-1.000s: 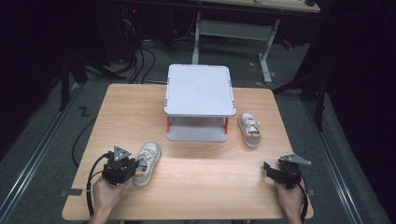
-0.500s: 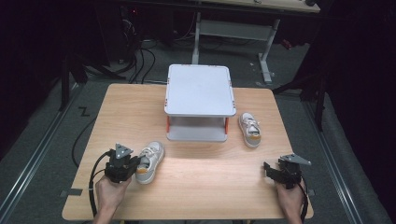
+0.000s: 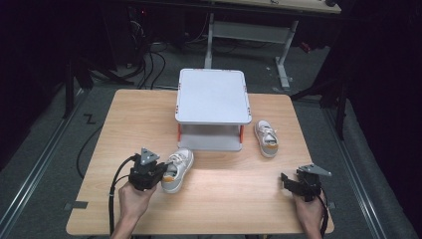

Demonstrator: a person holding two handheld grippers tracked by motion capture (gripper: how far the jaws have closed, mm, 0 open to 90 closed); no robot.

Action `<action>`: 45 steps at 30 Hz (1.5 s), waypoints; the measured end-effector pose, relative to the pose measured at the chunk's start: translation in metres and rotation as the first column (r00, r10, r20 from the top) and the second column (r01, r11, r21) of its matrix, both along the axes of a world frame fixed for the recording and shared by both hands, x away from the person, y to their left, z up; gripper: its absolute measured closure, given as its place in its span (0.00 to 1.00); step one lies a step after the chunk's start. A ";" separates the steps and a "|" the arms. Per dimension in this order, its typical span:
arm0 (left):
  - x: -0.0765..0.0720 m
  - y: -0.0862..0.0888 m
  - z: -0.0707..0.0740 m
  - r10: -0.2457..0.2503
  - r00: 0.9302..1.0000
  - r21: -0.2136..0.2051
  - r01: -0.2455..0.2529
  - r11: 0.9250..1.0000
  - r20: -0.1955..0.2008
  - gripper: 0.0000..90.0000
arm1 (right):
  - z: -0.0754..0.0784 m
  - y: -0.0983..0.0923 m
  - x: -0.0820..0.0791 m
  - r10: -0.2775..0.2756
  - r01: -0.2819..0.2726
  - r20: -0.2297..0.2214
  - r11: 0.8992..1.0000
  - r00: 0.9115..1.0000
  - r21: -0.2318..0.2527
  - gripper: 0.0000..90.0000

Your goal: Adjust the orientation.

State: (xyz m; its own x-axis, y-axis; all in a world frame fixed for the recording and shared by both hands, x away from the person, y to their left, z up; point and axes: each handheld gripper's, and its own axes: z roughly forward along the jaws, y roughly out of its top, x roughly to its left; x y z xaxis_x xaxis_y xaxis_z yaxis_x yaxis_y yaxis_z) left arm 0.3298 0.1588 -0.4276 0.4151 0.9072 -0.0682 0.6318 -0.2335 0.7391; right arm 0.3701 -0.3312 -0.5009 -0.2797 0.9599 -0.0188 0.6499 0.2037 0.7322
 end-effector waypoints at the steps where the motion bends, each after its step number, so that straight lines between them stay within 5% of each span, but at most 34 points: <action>1: 0.001 -0.003 0.000 -0.002 1.000 -0.002 0.002 1.000 -0.001 0.95 | 0.000 0.000 0.000 0.000 0.000 0.000 1.000 1.000 0.000 0.37; 22: 0.014 -0.073 -0.012 -0.010 1.000 0.073 0.010 0.997 -0.006 0.94 | 0.000 0.000 0.000 0.003 -0.003 -0.001 1.000 1.000 0.001 0.36; 35: 0.011 -0.083 -0.022 -0.067 0.997 0.076 0.070 0.995 -0.032 0.91 | 0.000 0.000 0.000 0.003 -0.003 -0.001 1.000 1.000 -0.001 0.36; 45: 0.012 -0.078 -0.024 -0.097 0.993 0.018 0.099 0.995 -0.065 0.87 | 0.000 0.000 0.000 0.002 -0.002 0.000 1.000 1.000 -0.001 0.36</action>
State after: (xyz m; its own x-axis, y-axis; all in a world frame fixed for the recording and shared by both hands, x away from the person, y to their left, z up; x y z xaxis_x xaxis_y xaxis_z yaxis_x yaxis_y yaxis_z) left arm 0.3418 0.0806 -0.4518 0.4973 0.8640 -0.0788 0.6511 -0.3117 0.6921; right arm 0.3700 -0.3311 -0.5009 -0.2813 0.9594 -0.0197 0.6499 0.2056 0.7317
